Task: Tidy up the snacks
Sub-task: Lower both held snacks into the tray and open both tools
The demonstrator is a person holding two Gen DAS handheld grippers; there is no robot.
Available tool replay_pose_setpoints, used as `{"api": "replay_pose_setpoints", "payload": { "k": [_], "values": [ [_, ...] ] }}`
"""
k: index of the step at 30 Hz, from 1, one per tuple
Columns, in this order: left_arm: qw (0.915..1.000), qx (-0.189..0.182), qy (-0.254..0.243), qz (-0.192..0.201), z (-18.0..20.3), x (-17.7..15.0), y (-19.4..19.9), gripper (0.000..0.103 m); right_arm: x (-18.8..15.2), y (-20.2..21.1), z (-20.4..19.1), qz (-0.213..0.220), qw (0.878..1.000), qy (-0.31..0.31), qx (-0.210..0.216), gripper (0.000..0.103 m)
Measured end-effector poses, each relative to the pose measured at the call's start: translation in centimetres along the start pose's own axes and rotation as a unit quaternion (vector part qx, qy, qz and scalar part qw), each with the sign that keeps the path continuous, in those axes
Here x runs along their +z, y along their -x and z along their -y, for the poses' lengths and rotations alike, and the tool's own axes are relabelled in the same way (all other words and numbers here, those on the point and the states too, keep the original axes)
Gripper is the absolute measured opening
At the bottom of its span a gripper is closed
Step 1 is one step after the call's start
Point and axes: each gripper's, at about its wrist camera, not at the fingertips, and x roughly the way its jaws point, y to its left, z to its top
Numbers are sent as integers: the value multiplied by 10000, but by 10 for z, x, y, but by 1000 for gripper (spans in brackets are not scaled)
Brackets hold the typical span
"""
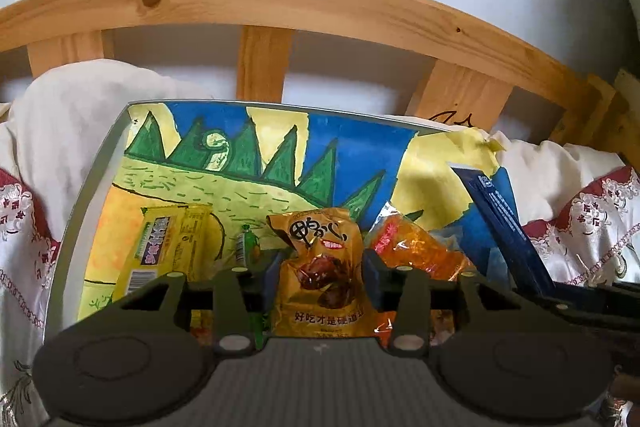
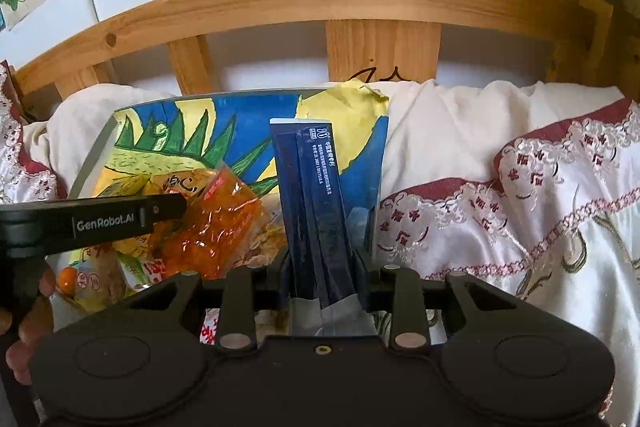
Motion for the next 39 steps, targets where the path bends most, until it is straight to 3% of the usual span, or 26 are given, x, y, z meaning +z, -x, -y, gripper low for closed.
{"api": "replay_pose_setpoints", "payload": {
  "k": [11, 20, 34, 39],
  "values": [
    [10000, 5, -36, 2, 6, 0, 4, 51, 5, -3, -7, 5, 9998, 183, -3, 35],
    [10000, 40, 14, 54, 5, -1, 7, 59, 1, 2, -14, 293, 9987, 413, 109, 39],
    [9983, 211, 225, 498, 0, 1, 33, 93, -1, 23, -6, 669, 9976, 162, 118, 66],
    [9972, 360, 233, 605, -3, 0, 42, 100, 0, 31, -3, 785, 9969, 41, 42, 77]
  ]
}}
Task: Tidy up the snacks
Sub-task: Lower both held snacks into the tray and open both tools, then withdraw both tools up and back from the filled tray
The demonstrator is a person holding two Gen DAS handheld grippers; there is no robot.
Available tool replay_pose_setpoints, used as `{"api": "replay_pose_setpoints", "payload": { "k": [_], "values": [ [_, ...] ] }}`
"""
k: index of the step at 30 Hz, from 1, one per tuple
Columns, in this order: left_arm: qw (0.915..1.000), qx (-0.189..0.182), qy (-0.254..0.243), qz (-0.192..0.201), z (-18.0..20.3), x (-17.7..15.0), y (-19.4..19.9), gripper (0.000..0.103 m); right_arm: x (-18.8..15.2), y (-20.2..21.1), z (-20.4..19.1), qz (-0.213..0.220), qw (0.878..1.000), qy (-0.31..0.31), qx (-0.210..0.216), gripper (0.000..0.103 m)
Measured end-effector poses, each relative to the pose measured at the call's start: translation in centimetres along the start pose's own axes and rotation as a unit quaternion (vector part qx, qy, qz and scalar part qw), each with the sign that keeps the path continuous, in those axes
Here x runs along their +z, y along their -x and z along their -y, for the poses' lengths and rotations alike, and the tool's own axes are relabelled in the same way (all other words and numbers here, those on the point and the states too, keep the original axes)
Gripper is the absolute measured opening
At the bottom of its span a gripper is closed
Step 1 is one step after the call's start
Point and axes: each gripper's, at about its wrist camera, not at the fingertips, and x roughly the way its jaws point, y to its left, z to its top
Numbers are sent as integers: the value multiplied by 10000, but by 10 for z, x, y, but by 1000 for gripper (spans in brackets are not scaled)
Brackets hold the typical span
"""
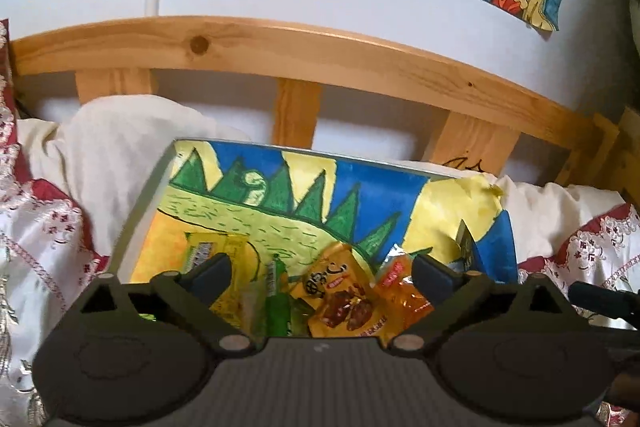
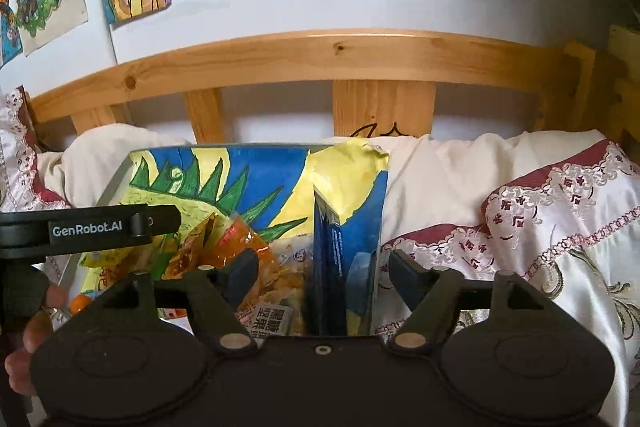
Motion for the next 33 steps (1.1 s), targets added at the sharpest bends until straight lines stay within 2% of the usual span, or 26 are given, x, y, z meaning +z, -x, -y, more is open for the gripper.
{"api": "replay_pose_setpoints", "payload": {
  "k": [9, 18, 33],
  "values": [
    [9996, 81, 185, 178, -11, 0, 24, 102, 0, 20, -7, 346, 9994, 1, 96, 92],
    [9989, 259, 226, 319, -23, -8, 45, 102, -4, 36, -16, 505, 9987, 19, 114, 101],
    [9962, 357, 481, 627, -39, -42, 93, 102, -29, 69, -33, 771, 9968, 179, 89, 102]
  ]
}}
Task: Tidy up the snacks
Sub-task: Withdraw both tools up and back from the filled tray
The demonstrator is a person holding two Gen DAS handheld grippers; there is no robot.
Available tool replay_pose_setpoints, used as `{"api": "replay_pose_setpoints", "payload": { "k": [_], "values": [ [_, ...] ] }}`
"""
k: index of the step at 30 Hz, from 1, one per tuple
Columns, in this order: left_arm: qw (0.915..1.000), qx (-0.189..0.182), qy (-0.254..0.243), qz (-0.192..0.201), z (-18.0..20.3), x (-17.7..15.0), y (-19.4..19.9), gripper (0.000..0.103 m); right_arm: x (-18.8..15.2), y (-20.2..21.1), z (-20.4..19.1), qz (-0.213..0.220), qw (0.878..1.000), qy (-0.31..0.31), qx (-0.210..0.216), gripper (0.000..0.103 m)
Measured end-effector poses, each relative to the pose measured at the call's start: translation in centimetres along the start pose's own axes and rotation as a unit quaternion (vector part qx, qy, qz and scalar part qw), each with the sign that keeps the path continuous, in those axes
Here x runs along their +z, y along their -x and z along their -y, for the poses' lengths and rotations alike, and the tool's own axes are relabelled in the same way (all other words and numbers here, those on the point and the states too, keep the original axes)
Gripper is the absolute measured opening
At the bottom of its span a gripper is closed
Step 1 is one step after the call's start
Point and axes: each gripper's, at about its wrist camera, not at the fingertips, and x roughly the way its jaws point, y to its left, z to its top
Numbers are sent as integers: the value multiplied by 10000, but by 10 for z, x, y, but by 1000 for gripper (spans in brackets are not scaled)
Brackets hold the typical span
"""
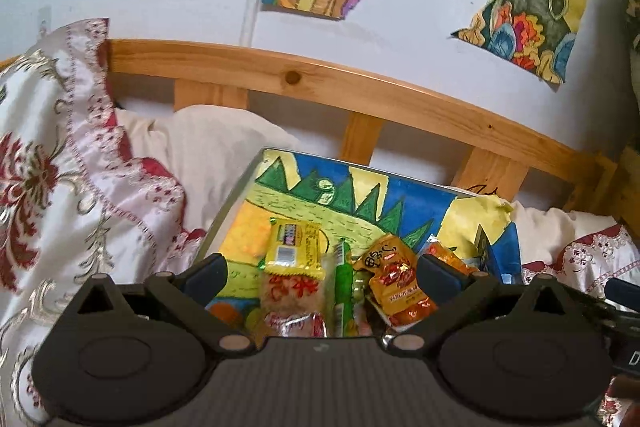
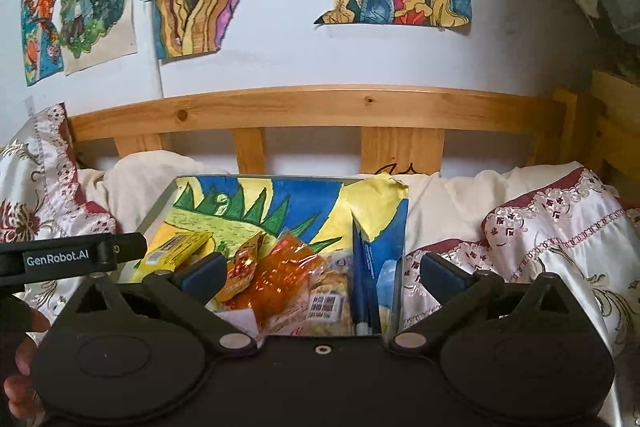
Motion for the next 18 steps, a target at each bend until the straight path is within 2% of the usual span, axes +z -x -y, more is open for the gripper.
{"api": "replay_pose_setpoints", "payload": {
  "k": [9, 18],
  "values": [
    [9998, 83, 157, 92, -26, -24, 39, 102, -20, 34, -19, 135, 9998, -36, 129, 102],
    [9996, 190, -35, 227, -51, -39, 63, 102, -36, 49, -41, 177, 9996, -40, 214, 102]
  ]
}}
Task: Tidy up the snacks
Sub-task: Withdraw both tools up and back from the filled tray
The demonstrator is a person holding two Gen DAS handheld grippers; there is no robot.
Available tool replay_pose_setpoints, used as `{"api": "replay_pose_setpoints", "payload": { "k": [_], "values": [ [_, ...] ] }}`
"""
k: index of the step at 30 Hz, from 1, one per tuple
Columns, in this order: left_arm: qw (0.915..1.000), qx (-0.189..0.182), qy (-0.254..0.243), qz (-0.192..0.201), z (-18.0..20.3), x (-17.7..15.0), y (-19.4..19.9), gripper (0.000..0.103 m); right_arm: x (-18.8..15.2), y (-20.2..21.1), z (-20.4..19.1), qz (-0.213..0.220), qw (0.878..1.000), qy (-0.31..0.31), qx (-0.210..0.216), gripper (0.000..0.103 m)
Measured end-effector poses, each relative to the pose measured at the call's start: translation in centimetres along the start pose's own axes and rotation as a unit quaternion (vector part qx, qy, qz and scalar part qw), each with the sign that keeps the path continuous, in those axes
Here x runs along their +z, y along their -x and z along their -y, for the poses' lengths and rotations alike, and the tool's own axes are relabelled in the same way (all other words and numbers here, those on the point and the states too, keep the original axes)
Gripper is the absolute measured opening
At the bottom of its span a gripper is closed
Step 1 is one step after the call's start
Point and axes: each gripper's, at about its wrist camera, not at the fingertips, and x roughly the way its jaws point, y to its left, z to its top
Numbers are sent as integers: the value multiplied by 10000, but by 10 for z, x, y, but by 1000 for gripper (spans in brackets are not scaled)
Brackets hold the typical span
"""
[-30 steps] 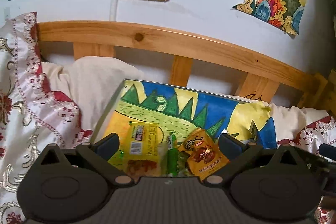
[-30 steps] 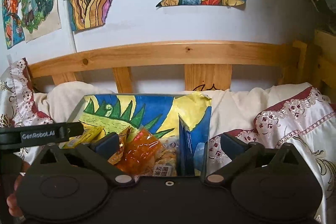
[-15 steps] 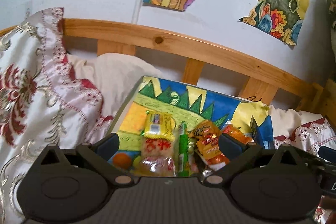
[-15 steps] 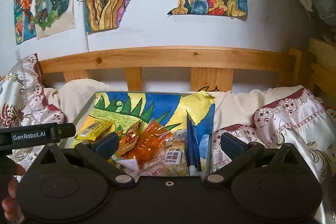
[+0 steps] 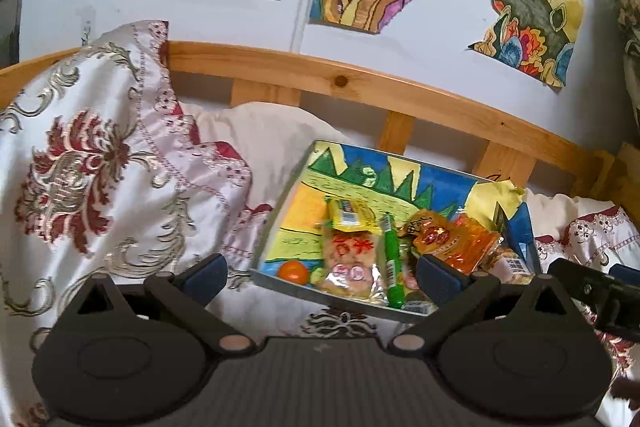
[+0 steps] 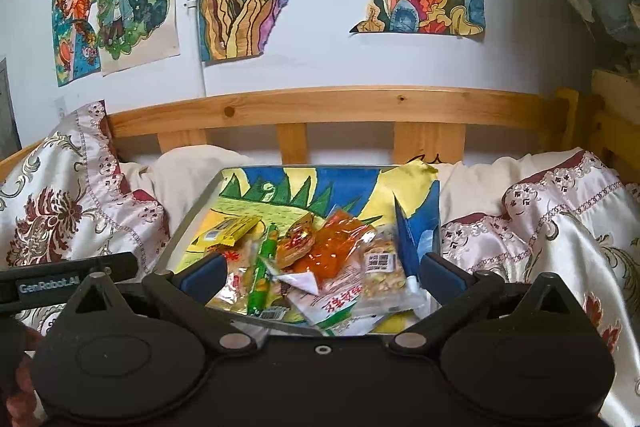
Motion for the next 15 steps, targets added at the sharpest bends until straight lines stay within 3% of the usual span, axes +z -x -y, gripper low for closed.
{"api": "replay_pose_setpoints", "payload": {
  "k": [6, 15],
  "values": [
    [9999, 94, -132, 24, -16, -11, 13, 102, -4, 8, -15, -1, 10000, -8, -67, 102],
    [9980, -59, -542, 313, -28, -18, 23, 102, -17, 27, -29, -47, 9996, -179, -215, 102]
  ]
}}
